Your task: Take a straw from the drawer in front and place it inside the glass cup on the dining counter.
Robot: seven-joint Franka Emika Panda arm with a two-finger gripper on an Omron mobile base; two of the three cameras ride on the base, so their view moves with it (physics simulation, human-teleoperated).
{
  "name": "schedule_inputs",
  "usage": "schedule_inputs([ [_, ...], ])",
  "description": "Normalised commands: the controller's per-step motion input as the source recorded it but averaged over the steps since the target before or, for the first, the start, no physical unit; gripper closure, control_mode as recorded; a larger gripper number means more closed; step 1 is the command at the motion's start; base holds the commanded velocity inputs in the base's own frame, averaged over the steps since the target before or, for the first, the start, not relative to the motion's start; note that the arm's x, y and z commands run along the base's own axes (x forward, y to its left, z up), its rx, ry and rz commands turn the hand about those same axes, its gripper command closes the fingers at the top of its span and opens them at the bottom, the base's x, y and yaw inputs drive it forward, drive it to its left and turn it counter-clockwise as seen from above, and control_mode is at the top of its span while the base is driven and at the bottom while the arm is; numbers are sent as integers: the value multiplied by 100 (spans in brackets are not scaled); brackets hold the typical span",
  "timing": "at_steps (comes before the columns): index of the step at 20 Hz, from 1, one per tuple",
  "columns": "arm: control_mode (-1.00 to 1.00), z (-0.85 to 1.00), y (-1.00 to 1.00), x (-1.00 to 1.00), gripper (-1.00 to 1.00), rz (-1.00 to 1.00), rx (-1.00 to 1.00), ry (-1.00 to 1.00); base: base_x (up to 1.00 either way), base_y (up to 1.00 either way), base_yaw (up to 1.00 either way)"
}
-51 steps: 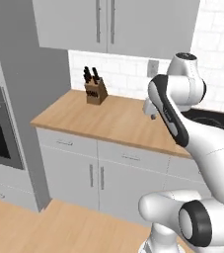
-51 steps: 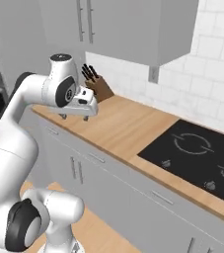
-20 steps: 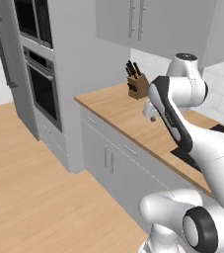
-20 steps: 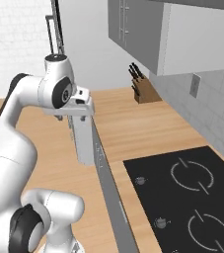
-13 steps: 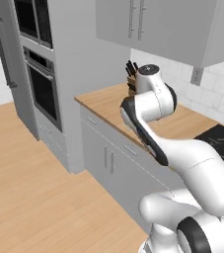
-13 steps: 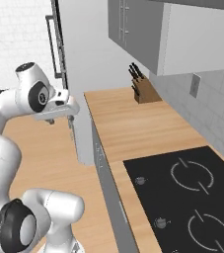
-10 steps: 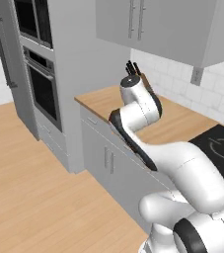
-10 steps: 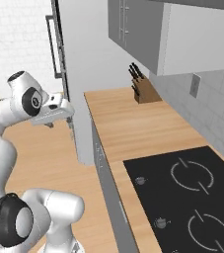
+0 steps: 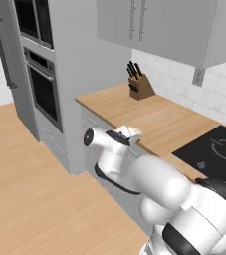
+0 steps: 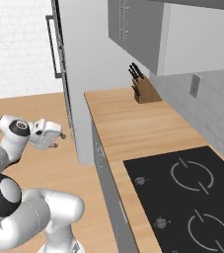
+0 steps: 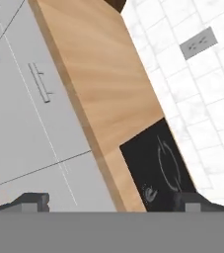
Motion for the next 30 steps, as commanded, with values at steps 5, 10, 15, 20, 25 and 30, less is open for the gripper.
schedule_inputs([
  [5,-100,-92,0,47,-100,-16,-29,-1,0,0,0],
  [10,-100,-62,0,75,-100,-19,-18,0,0,0,0],
  [15,-100,-43,0,72,-100,-18,-19,0,0,0,0],
  [20,-100,-47,0,66,-100,-14,-17,0,0,0,0],
  [25,-100,-45,-6,71,-100,-13,-13,4,0,0,0],
  [30,-100,-39,-30,54,-100,-4,-2,7,0,0,0],
])
